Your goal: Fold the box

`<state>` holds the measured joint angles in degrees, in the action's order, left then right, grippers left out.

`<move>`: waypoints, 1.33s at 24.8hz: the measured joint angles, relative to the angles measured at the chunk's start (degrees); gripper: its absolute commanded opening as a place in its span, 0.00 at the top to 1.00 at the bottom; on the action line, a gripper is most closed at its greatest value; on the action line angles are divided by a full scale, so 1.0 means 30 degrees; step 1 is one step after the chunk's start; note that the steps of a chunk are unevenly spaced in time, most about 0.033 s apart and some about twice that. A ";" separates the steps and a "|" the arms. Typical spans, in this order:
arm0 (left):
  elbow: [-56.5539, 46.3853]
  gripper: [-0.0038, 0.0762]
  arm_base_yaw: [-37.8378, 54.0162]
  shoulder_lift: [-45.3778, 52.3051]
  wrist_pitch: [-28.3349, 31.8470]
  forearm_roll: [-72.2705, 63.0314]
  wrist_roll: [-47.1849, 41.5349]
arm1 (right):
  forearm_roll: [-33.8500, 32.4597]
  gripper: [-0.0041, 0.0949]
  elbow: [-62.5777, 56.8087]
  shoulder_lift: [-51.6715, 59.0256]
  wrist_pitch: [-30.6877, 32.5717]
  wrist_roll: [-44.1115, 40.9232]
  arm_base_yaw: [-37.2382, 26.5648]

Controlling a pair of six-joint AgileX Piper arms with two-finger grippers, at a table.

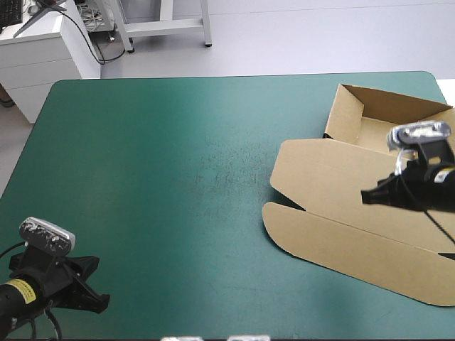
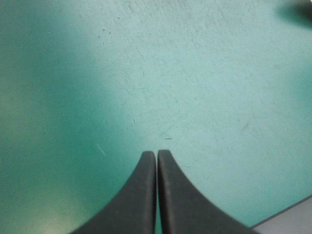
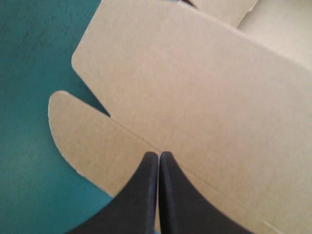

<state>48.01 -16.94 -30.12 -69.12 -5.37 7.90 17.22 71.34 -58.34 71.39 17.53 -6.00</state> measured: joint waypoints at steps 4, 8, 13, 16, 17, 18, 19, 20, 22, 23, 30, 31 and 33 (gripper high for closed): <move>-0.1147 0.96 0.0000 0.0936 0.0002 -0.0110 0.0000 | 0.0000 0.97 -0.3282 0.3370 -0.0042 0.0079 0.0000; -0.2801 0.96 0.0000 0.1145 -0.0030 -0.0674 0.0000 | 0.0043 0.97 -0.5945 0.6454 0.0000 0.0079 0.0000; -0.4531 0.96 0.0000 0.1220 0.0328 -0.0921 0.0000 | 0.0043 0.97 -0.8571 1.0232 0.0015 0.0085 0.0000; -0.5488 0.96 0.0000 0.1321 0.1428 -0.1500 0.0000 | 0.0043 0.97 -1.0213 1.2575 -0.0003 0.0100 0.0000; -0.5625 0.96 0.0000 0.1369 0.1640 -0.1672 0.0000 | 0.0043 0.97 -1.0650 1.2924 -0.0044 0.0119 0.0000; -0.5764 0.96 0.0000 0.1411 0.1845 -0.1842 0.0000 | 0.0043 0.97 -1.1108 1.3281 -0.0148 0.0140 0.0000; -0.5883 0.96 0.0000 0.1431 0.1994 -0.1999 0.0000 | 0.0043 0.97 -1.1489 1.3542 -0.0304 0.0140 0.0000; -0.5945 0.96 0.0000 0.1431 0.2058 -0.2097 0.0000 | 0.0043 0.97 -1.1958 1.3735 -0.0493 0.0140 0.0000; -0.6126 0.96 0.0000 0.1431 0.2187 -0.2155 0.0000 | 0.0057 0.97 -1.2861 1.3962 -0.0953 0.0140 0.0000; -0.6219 0.96 0.0000 0.1431 0.2221 -0.2144 0.0000 | 0.0057 0.97 -1.3438 1.4007 -0.1166 0.0140 0.0000; -0.6486 0.96 0.0000 0.1431 0.2580 -0.2160 0.0804 | 0.0583 0.97 -1.4297 1.4007 -0.2702 0.0140 0.0000; -0.6579 0.96 0.0000 0.1431 0.2526 -0.2160 0.0917 | 0.0602 0.97 -1.4529 1.4007 -0.2813 0.0140 0.0000; -0.6579 0.96 0.0000 0.1431 0.2526 -0.2160 0.0955 | 0.0602 0.97 -1.4638 1.4007 -0.2861 0.0140 0.0000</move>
<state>28.28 -16.94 -25.82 -61.54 -11.85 10.76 19.03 27.43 -16.32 62.80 17.95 -6.00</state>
